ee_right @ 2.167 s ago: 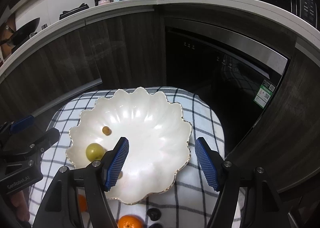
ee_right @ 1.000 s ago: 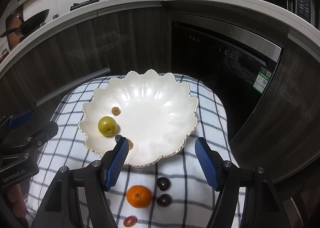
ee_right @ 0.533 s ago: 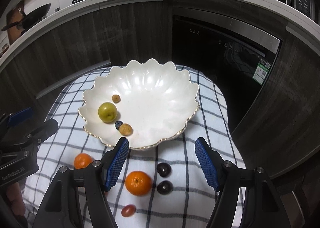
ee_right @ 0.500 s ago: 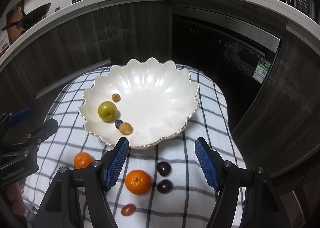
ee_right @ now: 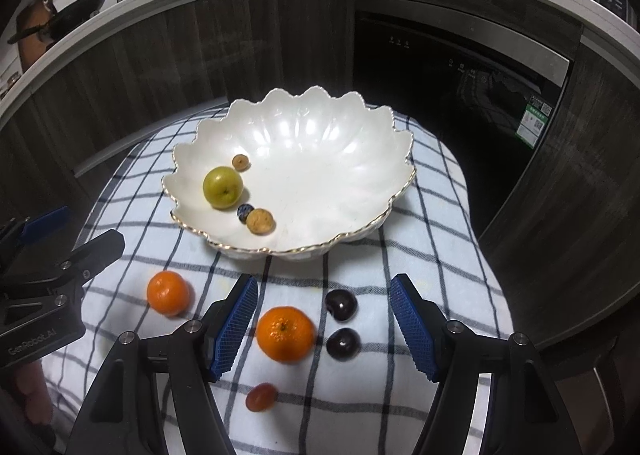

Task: Organize fruits
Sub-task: 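Lower the left tool onto a mandarin while the right tool approaches another mandarin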

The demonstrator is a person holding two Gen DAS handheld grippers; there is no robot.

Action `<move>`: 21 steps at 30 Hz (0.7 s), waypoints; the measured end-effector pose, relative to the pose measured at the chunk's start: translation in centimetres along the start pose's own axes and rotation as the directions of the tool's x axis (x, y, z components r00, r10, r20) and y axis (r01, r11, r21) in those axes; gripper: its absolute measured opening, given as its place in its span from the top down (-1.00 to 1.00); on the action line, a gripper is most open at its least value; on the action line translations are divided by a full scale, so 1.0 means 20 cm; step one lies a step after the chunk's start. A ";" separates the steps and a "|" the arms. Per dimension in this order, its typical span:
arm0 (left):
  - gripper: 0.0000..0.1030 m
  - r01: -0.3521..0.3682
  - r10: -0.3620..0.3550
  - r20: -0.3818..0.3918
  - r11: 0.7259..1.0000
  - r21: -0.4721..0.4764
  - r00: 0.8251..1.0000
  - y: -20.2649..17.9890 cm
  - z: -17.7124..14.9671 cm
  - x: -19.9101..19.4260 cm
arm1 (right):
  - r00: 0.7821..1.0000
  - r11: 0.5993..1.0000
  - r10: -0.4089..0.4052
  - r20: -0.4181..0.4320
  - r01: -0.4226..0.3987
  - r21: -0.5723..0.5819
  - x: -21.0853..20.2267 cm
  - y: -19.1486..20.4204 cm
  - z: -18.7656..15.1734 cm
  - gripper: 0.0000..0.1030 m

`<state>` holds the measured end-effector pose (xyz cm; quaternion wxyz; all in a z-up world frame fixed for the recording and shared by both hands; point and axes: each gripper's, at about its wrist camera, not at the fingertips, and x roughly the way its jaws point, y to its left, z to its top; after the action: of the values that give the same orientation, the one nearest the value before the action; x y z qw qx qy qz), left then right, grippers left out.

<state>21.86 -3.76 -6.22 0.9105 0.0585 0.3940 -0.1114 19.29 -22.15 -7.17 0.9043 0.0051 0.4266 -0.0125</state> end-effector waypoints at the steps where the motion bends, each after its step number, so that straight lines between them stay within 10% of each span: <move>1: -0.66 0.001 -0.001 -0.004 1.000 -0.001 1.000 0.00 -0.01 0.01 | 1.000 1.000 0.002 -0.003 -0.002 -0.001 0.01 0.01 -0.01 -0.35; 21: -0.63 0.040 -0.038 -0.055 0.998 0.051 0.998 0.01 -0.16 0.18 | 0.997 0.999 0.014 -0.081 -0.017 -0.032 0.16 0.07 -0.11 -0.35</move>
<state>21.94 -3.50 -11.04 0.8953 0.0773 0.4165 -0.1377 19.64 -20.78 -11.01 0.8863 -0.0057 0.4630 0.0019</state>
